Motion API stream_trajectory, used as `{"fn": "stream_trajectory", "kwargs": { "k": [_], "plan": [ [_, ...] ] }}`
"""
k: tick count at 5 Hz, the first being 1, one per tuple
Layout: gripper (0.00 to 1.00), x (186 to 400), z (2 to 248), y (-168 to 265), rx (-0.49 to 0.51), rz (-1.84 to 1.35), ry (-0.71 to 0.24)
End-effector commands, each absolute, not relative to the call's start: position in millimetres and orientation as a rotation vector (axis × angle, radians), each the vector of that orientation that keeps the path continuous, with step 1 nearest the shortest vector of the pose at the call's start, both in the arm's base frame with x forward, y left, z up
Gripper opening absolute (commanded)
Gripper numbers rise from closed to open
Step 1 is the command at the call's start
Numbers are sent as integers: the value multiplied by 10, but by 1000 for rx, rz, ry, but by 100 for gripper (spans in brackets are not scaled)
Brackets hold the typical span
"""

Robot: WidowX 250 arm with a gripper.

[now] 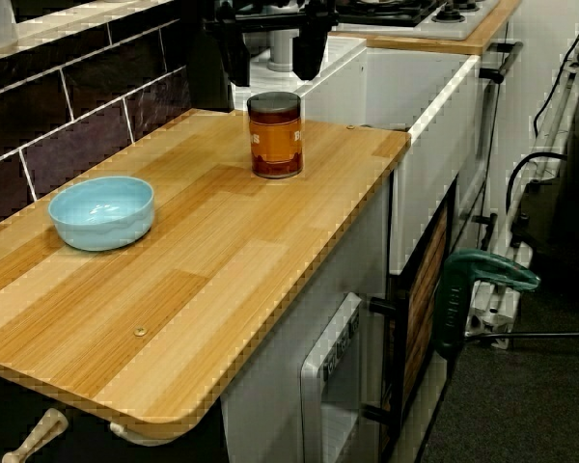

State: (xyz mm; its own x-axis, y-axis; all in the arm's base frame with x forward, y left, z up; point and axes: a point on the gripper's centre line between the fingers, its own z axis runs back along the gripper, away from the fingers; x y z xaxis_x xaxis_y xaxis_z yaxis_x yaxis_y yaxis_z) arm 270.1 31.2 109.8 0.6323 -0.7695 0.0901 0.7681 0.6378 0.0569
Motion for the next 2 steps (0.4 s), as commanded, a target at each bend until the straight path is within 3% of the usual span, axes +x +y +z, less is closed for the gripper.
{"fn": "stream_trajectory", "kwargs": {
  "k": [1,2],
  "plan": [
    [100,2870,1225,635,118,-1089,-65],
    [100,2922,1186,725,135,-1122,-73]
  ]
}}
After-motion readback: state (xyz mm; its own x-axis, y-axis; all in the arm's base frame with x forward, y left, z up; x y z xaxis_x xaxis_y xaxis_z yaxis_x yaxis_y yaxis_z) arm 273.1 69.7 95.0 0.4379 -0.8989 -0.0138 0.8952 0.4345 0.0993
